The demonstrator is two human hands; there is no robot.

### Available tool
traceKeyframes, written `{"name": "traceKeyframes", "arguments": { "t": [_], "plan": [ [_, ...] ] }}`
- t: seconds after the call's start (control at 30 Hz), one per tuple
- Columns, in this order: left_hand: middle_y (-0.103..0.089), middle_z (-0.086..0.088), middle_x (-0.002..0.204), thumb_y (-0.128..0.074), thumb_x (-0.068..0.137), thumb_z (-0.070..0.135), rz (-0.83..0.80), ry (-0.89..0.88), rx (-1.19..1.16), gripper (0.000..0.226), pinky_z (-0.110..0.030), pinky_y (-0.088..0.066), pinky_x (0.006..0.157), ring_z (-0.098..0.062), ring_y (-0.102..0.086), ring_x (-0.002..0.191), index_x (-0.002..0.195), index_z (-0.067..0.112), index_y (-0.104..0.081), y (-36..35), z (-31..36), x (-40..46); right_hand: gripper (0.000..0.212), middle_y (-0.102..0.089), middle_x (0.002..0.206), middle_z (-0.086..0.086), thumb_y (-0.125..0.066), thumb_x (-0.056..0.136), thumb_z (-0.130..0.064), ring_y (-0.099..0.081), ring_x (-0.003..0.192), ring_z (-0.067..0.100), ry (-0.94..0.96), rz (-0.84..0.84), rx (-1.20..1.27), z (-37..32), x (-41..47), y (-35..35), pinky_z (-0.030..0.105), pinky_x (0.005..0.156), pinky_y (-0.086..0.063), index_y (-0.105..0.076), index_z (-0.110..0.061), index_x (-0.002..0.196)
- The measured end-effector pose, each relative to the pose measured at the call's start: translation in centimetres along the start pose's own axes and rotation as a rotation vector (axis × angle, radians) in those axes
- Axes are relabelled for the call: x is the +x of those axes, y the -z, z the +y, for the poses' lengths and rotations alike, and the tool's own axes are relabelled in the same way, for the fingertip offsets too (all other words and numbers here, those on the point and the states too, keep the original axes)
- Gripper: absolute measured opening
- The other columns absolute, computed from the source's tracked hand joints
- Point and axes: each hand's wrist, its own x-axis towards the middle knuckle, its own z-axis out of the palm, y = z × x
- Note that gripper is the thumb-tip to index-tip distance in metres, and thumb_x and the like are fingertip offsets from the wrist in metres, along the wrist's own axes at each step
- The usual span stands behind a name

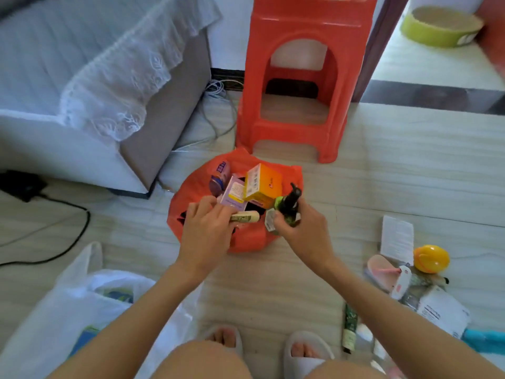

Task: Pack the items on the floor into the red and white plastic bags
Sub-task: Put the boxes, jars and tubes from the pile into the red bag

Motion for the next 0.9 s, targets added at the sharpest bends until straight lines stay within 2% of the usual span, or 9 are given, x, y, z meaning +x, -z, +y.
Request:
{"name": "traceKeyframes", "arguments": {
  "t": [0.07,0.23,0.33,0.43,0.53,0.6,0.7,0.77,0.9],
  "plan": [
    [-0.063,0.004,0.067,-0.063,0.072,0.023,-0.068,0.0,0.103,0.007,-0.034,-0.028,0.067,-0.023,-0.051,0.08,0.075,0.017,-0.061,-0.4,-1.6,0.6,0.022,-0.066,0.08,0.007,-0.07,0.079,-0.026,-0.057,0.074,0.022,0.077,-0.042,-0.042,-1.4,2.0,-1.6,0.03,0.062,-0.037,-0.062,-0.011,0.092],
    [-0.059,0.001,0.059,-0.075,0.059,0.014,-0.18,0.075,0.224,0.023,-0.033,-0.025,0.067,-0.026,-0.056,0.071,0.066,0.017,-0.054,-1.3,-5.0,1.2,0.039,-0.067,0.105,0.009,-0.067,0.078,-0.023,-0.06,0.098,0.027,0.309,-0.21,-0.179,-2.0,6.4,-5.5,0.019,0.074,-0.034,-0.061,-0.01,0.114],
    [-0.058,-0.002,0.062,-0.076,0.065,0.014,-0.143,0.191,0.255,0.025,-0.034,-0.024,0.066,-0.028,-0.056,0.07,0.067,0.016,-0.051,-1.7,-6.8,1.8,0.05,-0.065,0.116,0.012,-0.072,0.074,-0.015,-0.059,0.107,0.031,0.477,-0.277,-0.271,-1.9,8.0,-7.8,0.031,0.088,-0.044,-0.058,-0.005,0.121],
    [-0.059,-0.006,0.069,-0.072,0.072,0.014,-0.113,0.285,0.247,0.021,-0.033,-0.022,0.065,-0.029,-0.055,0.071,0.07,0.014,-0.051,-2.9,-8.6,1.8,0.05,-0.067,0.108,0.016,-0.075,0.065,-0.006,-0.062,0.098,0.034,0.659,-0.3,-0.483,-1.2,9.7,-9.9,0.04,0.076,-0.054,-0.062,-0.005,0.114],
    [-0.061,-0.008,0.078,-0.069,0.075,0.015,-0.155,0.317,0.14,0.012,-0.037,-0.028,0.066,-0.03,-0.054,0.074,0.075,0.012,-0.058,-4.4,-9.6,1.0,0.037,-0.067,0.099,0.016,-0.053,0.07,-0.006,-0.064,0.09,0.033,0.802,-0.217,-0.744,-0.2,11.2,-11.5,0.037,0.06,-0.053,-0.067,-0.009,0.104],
    [-0.063,-0.008,0.086,-0.068,0.078,0.014,-0.175,0.345,0.004,0.006,-0.039,-0.039,0.063,-0.032,-0.053,0.077,0.083,0.013,-0.065,-5.3,-9.6,0.7,0.04,-0.067,0.091,0.013,-0.043,0.071,-0.011,-0.064,0.08,0.03,0.803,-0.147,-0.872,0.1,11.9,-11.8,0.032,0.057,-0.048,-0.07,-0.013,0.1],
    [-0.064,-0.008,0.096,-0.061,0.084,0.012,-0.184,0.415,-0.17,0.014,-0.04,-0.047,0.067,-0.032,-0.054,0.086,0.095,0.013,-0.069,-5.7,-9.5,1.9,0.044,-0.065,0.084,0.014,-0.072,0.059,-0.003,-0.061,0.07,0.03,0.68,-0.136,-0.868,-0.1,12.1,-12.0,0.031,0.053,-0.045,-0.067,-0.007,0.103],
    [-0.066,-0.008,0.099,-0.058,0.085,0.011,-0.207,0.421,-0.181,0.019,-0.041,-0.046,0.074,-0.032,-0.055,0.092,0.1,0.013,-0.069,-5.9,-9.6,2.9,0.053,-0.065,0.087,0.02,-0.075,0.053,0.007,-0.062,0.068,0.034,0.598,-0.192,-0.781,-0.1,11.5,-12.1,0.034,0.052,-0.048,-0.064,0.001,0.105],
    [-0.06,-0.003,0.117,-0.061,0.082,0.022,-0.299,0.378,-0.171,0.026,-0.039,-0.035,0.093,-0.027,-0.048,0.115,0.108,0.019,-0.064,-5.4,-8.3,1.4,0.068,-0.066,0.109,0.022,-0.076,0.056,0.002,-0.066,0.093,0.037,0.492,-0.246,-0.82,0.8,9.2,-11.6,0.042,0.077,-0.055,-0.056,0.003,0.121]
  ]
}}
